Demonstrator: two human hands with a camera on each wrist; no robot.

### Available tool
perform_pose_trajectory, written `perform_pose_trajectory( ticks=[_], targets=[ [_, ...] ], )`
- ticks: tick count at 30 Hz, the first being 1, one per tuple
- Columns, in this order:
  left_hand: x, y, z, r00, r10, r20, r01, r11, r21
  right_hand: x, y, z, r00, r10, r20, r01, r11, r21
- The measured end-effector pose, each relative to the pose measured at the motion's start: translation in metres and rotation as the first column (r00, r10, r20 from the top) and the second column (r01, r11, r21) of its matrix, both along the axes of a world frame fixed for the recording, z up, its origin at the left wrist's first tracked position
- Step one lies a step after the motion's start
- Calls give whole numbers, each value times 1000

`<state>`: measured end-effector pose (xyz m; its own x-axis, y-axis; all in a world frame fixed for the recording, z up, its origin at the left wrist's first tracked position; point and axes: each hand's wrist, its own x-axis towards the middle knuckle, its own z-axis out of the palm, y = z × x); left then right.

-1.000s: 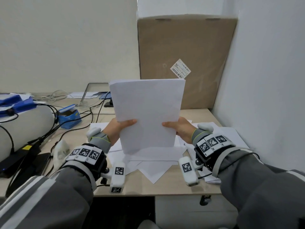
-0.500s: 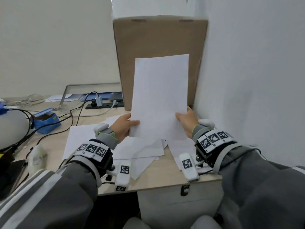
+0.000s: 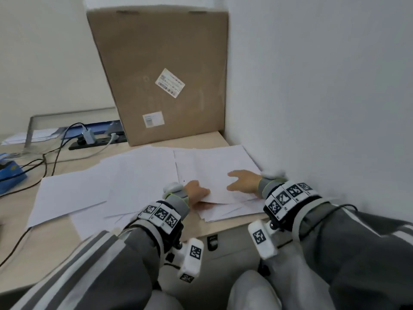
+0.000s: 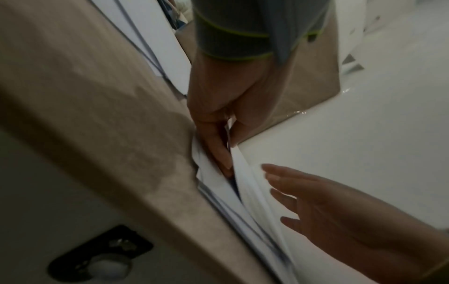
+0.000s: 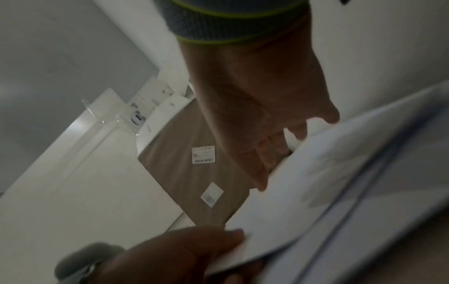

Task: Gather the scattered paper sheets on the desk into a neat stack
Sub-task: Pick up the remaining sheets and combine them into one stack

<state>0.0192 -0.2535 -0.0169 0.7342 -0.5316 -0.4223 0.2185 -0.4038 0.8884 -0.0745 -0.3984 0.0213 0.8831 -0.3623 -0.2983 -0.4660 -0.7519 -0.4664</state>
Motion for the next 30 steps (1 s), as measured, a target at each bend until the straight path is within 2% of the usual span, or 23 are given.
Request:
perform_pose_trajectory(
  ticks=[2,5,8,10,12,15,19,22,26,30],
  targets=[
    [-2,-1,-2,997,-35,65,32,998,58,1,8,-13,977,49,-208,-73,991,-111],
    [9,12,7,984,-41,171,22,994,110,7,20,-4,966,23,-258,-91,963,-255],
    [43,53,14,952,98,291,-144,979,143,21,37,12,975,30,-218,-100,944,-315],
    [71,98,19,902,162,400,-265,940,216,39,51,13,988,65,-142,-103,954,-282],
    [97,143,21,870,194,453,-368,868,334,58,67,8,994,97,-58,-106,978,-180],
    [119,205,19,851,253,460,-472,751,461,82,101,4,979,201,-32,-203,975,-87],
    [124,252,15,819,340,462,-556,668,495,107,135,-6,952,269,-149,-295,934,-201],
    [130,276,10,795,394,461,-596,652,469,117,152,-14,923,302,-237,-354,909,-221],
    [141,291,16,752,427,503,-647,624,438,126,152,-21,926,287,-244,-350,896,-275],
    [153,301,18,773,410,483,-628,598,497,133,151,-30,931,289,-223,-346,893,-287]
  ],
)
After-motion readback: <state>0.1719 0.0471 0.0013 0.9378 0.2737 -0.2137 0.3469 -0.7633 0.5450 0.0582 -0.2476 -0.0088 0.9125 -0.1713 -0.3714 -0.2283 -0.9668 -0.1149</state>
